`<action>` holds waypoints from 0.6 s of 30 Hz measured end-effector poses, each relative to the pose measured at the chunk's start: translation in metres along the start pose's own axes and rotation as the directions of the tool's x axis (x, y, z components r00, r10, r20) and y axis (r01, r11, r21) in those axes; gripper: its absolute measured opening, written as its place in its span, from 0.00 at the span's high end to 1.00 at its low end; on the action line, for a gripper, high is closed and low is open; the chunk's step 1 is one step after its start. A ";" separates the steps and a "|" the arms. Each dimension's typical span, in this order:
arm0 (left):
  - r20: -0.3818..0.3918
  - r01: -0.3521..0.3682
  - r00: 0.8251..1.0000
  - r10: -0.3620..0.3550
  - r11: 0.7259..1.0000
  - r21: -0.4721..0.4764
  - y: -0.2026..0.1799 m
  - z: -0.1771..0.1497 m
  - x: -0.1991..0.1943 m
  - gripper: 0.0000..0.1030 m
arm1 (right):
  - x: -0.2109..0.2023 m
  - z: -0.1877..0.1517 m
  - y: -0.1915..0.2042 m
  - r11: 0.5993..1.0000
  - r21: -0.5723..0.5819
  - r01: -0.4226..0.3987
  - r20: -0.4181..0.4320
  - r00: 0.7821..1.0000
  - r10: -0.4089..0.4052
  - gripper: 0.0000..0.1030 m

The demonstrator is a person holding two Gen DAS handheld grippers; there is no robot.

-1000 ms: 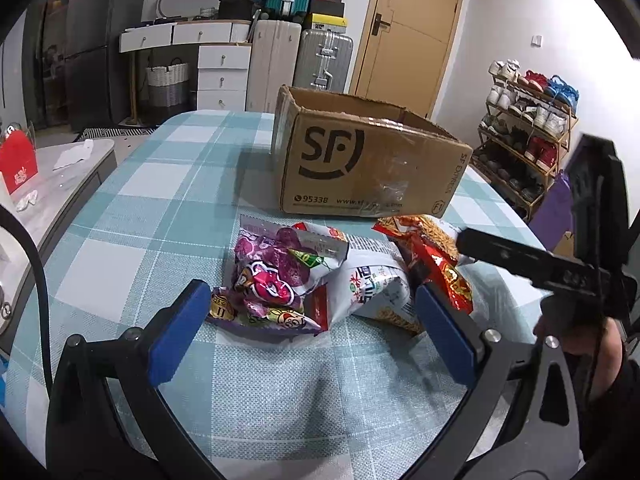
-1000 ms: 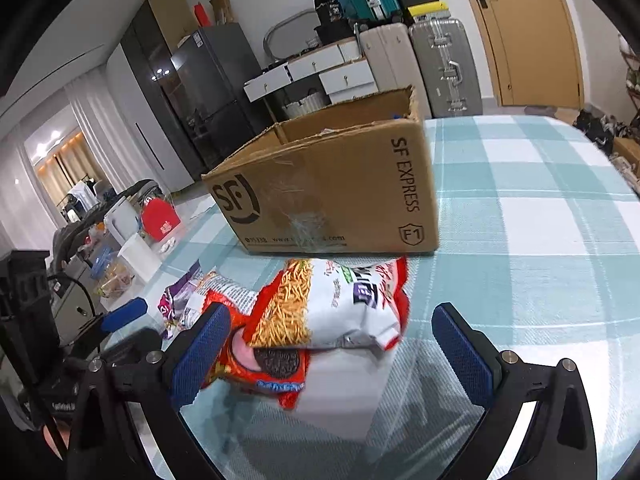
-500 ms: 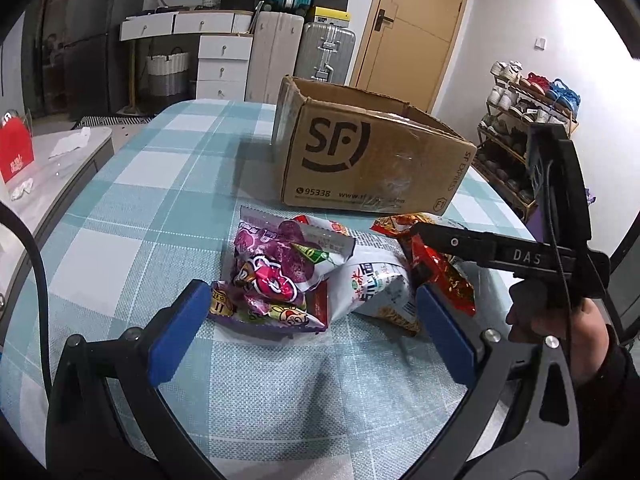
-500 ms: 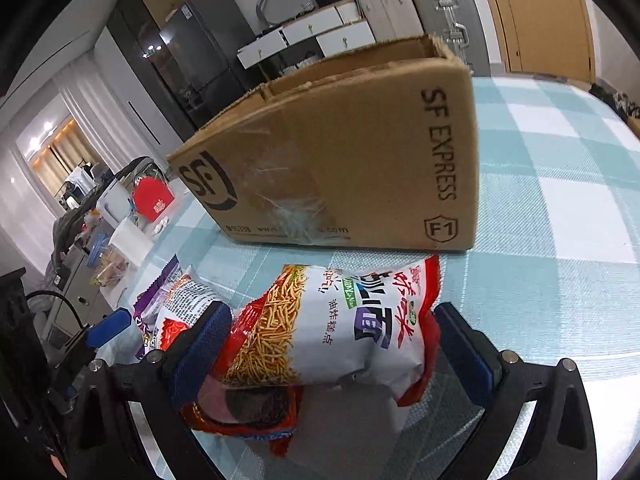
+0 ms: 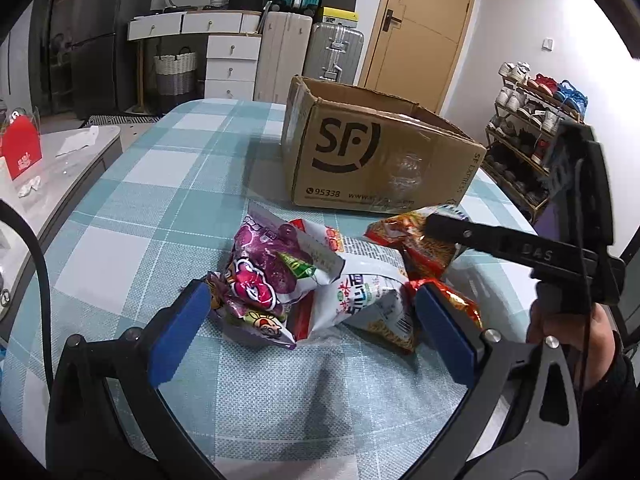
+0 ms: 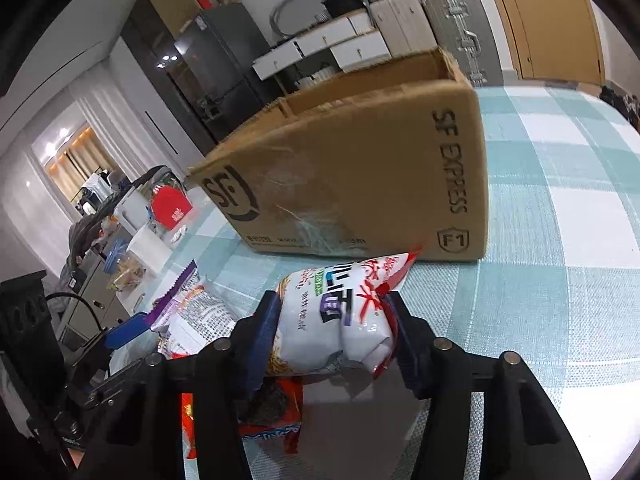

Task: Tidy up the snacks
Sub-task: 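Grasp the white noodle snack bag with the right gripper and lift it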

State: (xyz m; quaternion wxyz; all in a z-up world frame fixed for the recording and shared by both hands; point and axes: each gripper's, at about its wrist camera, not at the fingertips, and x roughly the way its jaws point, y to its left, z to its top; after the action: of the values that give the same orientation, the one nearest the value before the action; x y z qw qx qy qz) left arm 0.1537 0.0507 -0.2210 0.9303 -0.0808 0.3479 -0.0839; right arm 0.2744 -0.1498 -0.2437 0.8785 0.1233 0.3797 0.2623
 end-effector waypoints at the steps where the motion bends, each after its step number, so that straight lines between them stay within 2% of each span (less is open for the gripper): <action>1: 0.000 -0.002 1.000 0.002 1.000 -0.001 0.000 0.000 0.000 0.01 | -0.004 -0.001 0.000 1.000 -0.006 0.002 0.014 1.000 -0.001 0.51; 4: -0.007 -0.010 1.000 0.010 1.000 -0.003 0.001 0.000 0.002 0.01 | -0.014 -0.002 0.003 1.000 -0.017 -0.007 0.063 0.998 0.008 0.52; 8: -0.007 -0.022 1.000 0.022 1.000 -0.010 0.002 0.000 0.003 0.01 | -0.025 -0.003 -0.003 1.000 -0.008 -0.024 0.097 0.995 0.025 0.67; 18: -0.014 -0.046 0.999 0.045 0.999 -0.007 0.002 -0.001 0.005 0.01 | -0.032 -0.005 -0.009 0.998 0.015 -0.056 0.110 0.993 0.054 0.72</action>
State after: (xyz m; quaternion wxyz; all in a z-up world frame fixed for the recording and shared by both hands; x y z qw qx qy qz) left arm 0.1567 0.0515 -0.2256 0.9292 -0.0756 0.3565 -0.0621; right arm 0.2553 -0.1754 -0.2316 0.8894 0.1557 0.3299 0.2756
